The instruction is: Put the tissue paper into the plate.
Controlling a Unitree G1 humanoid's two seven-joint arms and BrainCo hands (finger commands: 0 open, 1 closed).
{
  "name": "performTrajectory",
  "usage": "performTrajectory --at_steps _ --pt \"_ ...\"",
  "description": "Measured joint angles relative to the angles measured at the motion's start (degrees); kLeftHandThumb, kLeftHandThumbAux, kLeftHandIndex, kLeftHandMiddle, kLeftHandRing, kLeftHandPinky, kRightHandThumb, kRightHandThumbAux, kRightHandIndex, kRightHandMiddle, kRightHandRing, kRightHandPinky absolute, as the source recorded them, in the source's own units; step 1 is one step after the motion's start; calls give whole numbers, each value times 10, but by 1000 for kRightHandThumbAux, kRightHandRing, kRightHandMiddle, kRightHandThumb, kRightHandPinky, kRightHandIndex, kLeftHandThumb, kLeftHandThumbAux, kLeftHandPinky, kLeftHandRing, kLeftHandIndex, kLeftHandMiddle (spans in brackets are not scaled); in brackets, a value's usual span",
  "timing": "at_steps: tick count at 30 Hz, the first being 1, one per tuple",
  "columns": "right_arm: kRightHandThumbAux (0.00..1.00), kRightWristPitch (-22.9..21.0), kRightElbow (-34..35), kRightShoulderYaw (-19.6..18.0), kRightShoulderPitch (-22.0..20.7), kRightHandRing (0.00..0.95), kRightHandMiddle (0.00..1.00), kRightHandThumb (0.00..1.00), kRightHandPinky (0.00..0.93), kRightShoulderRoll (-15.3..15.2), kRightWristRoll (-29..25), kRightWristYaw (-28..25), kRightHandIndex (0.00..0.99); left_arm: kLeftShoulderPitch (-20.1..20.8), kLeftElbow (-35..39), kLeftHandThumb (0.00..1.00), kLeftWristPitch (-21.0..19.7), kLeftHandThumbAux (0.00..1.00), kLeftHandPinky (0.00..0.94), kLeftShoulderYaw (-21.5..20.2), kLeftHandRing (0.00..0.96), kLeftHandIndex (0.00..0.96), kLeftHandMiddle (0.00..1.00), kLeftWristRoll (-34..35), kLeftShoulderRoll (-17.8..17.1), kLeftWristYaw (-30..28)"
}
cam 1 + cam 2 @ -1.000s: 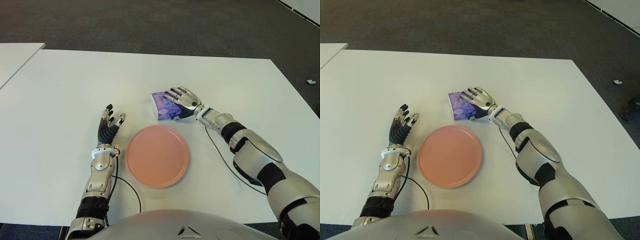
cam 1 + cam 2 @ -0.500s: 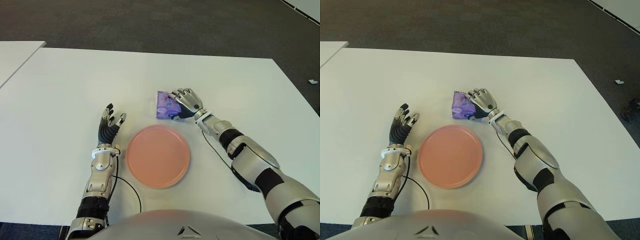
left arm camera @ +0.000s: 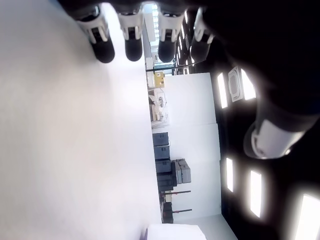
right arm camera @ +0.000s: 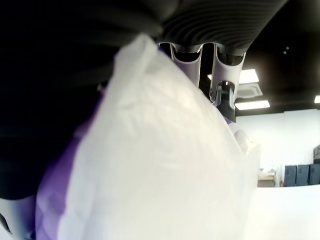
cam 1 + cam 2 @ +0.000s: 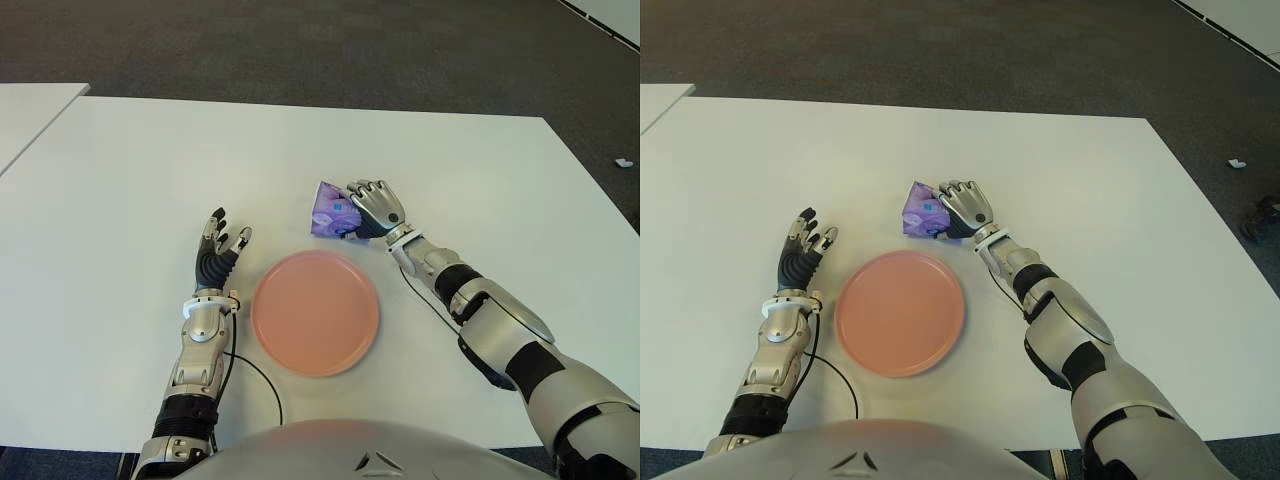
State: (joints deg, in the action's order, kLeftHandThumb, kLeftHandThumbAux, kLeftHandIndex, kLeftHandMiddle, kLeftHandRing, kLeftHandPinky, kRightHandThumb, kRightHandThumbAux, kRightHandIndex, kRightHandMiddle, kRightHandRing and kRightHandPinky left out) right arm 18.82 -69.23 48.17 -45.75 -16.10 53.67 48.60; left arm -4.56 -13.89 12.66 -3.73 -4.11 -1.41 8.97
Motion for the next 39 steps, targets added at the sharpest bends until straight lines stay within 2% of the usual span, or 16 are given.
performTrajectory --at_steps 19,26,30,39 --pt "707 10 7 -21 9 866 870 750 874 4 -11 18 441 3 -1 2 1 558 0 -2 0 0 0 1 0 0" --pt "707 11 26 -28 11 863 868 750 863 -4 -11 26 441 4 0 0 1 555 0 -2 0 0 0 1 0 0" --pt "707 18 64 -48 12 862 868 749 851 -24 -18 10 441 3 1 0 0 556 0 -2 0 0 0 1 0 0" --pt "708 32 156 -122 18 841 849 747 799 -62 -61 -34 441 3 0 0 -2 555 0 -2 0 0 0 0 -1 0"
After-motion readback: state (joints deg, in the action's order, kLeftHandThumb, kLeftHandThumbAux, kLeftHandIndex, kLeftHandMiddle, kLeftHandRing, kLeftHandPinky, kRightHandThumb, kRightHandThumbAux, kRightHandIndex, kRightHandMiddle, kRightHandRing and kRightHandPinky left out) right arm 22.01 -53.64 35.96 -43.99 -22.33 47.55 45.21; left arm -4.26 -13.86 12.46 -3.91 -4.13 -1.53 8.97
